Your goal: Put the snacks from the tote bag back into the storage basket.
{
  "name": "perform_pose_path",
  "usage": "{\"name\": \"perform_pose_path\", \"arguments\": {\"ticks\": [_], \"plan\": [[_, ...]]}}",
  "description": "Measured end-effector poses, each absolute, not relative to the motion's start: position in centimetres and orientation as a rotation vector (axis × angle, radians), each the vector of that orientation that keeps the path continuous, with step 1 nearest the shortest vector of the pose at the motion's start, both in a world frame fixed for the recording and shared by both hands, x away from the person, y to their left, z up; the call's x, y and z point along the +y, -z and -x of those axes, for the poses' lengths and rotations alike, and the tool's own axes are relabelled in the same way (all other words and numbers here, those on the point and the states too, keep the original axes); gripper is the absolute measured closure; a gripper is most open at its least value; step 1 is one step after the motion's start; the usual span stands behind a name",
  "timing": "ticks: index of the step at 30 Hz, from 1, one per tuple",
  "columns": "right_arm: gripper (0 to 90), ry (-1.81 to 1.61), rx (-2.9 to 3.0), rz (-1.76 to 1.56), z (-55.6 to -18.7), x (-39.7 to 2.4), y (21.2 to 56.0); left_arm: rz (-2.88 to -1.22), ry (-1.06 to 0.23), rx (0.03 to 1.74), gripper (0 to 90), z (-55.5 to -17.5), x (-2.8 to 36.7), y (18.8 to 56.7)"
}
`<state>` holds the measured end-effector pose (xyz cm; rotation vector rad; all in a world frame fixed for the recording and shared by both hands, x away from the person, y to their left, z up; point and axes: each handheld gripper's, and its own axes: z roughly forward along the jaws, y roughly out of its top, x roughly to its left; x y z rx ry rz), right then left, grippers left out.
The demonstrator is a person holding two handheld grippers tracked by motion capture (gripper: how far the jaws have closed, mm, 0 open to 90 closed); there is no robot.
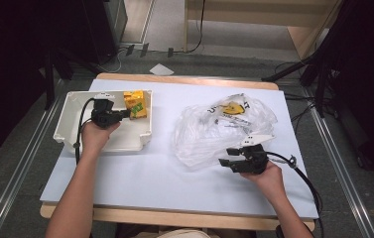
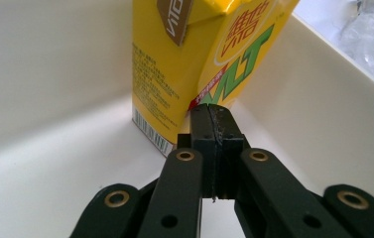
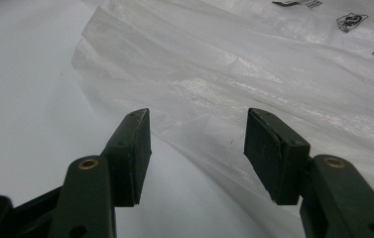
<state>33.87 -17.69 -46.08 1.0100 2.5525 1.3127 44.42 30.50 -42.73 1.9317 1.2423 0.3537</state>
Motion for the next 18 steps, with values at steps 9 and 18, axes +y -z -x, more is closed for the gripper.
{"name": "perform_pose_path", "arguments": {"ticks": [9,18], "plan": [[45.5,-1.311,2.552,-1.014,-33.84,-17.7,46.05,-1.929,-0.371,1.258,90.0,-44.99,30.6,42.71],[45.6,-1.304,2.552,-1.003,-33.8,-17.69,46.08,-1.921,-0.354,1.276,90.0,-45.14,30.77,42.59]]}}
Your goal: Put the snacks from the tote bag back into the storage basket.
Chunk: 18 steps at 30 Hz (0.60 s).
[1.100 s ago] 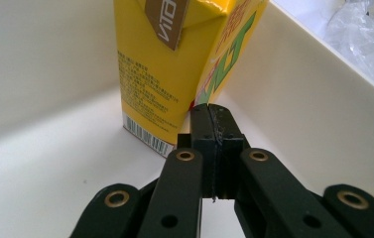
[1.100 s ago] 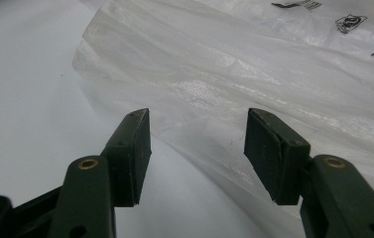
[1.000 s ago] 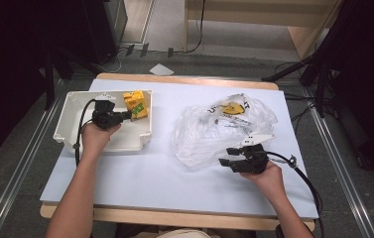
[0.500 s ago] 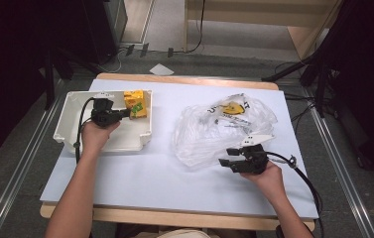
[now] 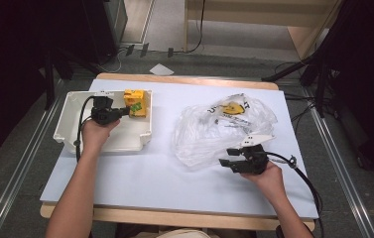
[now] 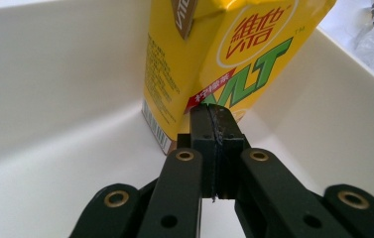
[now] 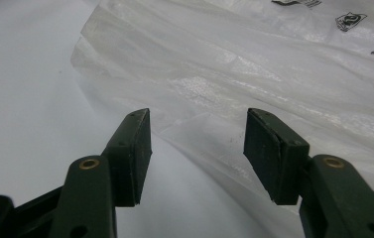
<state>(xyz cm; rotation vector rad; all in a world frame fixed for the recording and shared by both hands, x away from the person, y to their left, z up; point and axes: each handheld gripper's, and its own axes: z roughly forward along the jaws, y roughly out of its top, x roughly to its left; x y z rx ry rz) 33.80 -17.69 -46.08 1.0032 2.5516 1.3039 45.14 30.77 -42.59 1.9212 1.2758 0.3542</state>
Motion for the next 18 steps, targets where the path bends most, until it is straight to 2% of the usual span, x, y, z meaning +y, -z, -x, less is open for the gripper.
{"name": "perform_pose_path", "arguments": {"ticks": [10,18], "plan": [[45.6,-1.297,2.554,-0.998,-33.8,-17.8,46.0,-1.931,-0.308,1.242,81.4,-43.8,30.2,40.9],[45.6,-1.302,2.553,-1.004,-33.7,-17.8,45.9,-1.943,-0.271,1.207,67.0,-43.1,29.6,40.1]]}}
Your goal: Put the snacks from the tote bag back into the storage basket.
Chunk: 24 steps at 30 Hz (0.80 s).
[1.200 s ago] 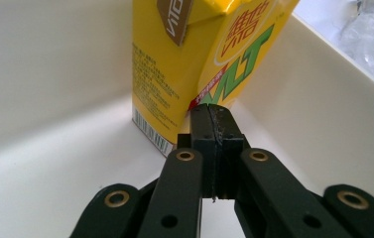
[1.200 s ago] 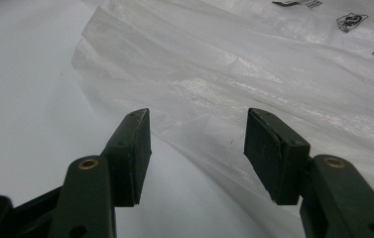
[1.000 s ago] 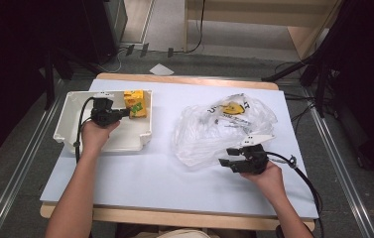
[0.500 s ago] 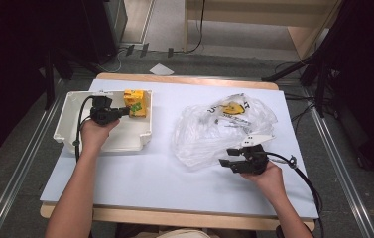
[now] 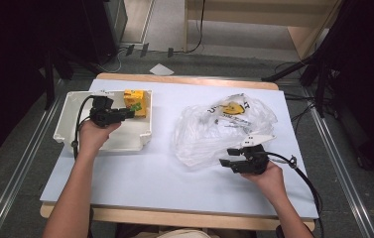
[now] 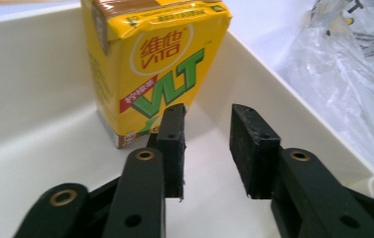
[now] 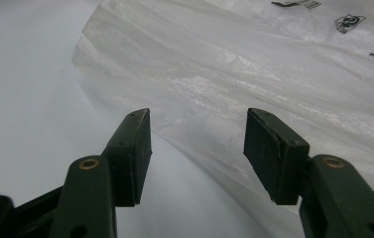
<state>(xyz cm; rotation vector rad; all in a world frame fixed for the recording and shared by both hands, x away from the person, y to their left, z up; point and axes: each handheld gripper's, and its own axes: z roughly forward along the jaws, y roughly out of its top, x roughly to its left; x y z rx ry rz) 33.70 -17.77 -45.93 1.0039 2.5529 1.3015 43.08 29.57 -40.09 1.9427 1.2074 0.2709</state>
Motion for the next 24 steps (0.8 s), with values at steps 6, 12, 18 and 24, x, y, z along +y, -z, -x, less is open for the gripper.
{"name": "perform_pose_path", "arguments": {"ticks": [6,12,18,24], "plan": [[45.5,-1.301,2.554,-1.001,-33.7,-17.8,45.9,-1.942,-0.228,1.188,59.4,-42.7,28.9,39.6],[45.6,-1.309,2.546,-0.999,-33.8,-17.8,45.8,-1.946,-0.232,1.168,54.7,-42.2,28.0,39.0],[45.6,-1.316,2.545,-0.994,-33.9,-17.8,45.8,-1.964,-0.239,1.14,52.4,-41.6,27.2,38.4],[45.6,-1.329,2.541,-0.992,-34.0,-17.6,45.7,-1.983,-0.23,1.106,50.8,-41.1,26.1,38.0]]}}
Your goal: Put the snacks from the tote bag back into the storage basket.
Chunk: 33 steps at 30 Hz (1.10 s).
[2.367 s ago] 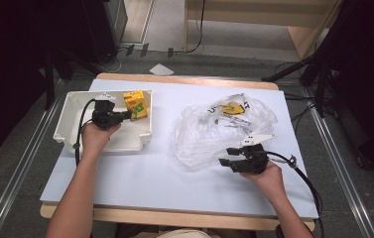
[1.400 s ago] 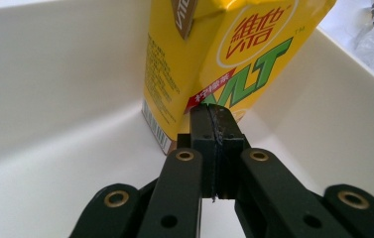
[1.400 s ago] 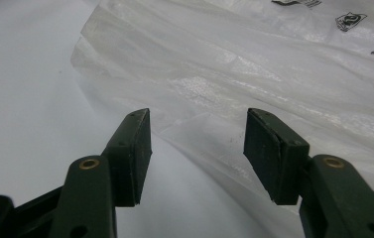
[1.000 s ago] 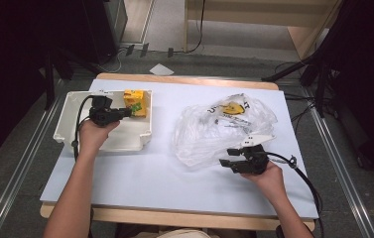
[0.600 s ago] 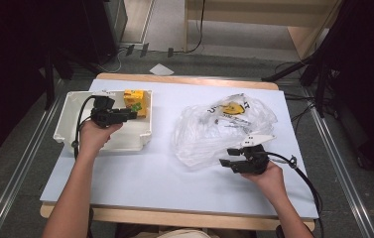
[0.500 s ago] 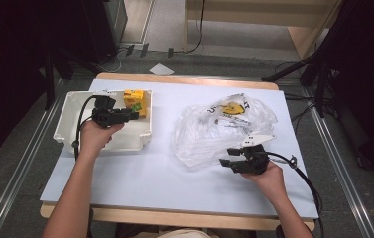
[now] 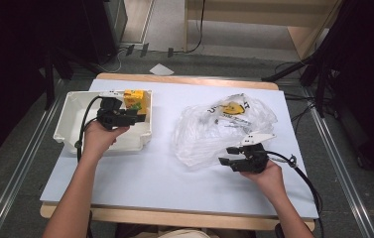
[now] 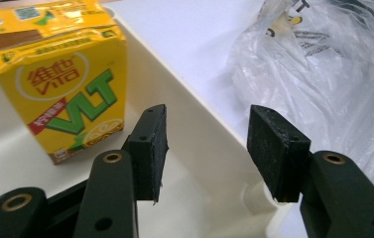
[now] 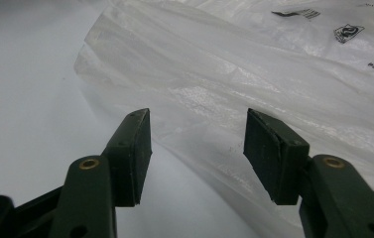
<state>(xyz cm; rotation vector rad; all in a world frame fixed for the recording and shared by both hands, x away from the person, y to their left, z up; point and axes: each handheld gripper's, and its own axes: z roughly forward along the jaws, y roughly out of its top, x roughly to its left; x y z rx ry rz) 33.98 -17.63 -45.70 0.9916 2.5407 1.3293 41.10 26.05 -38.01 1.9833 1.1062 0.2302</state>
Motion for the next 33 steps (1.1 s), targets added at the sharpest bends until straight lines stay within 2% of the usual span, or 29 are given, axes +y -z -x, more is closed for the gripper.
{"name": "perform_pose_path", "arguments": {"ticks": [11,33], "plan": [[46.0,-1.324,2.545,-0.985,-34.0,-17.6,45.6,-2.022,-0.216,1.047,46.9,-40.3,23.6,37.4],[46.0,-1.327,2.545,-0.989,-34.0,-17.6,45.6,-2.106,-0.16,0.93,45.1,-38.7,18.5,38.1]]}}
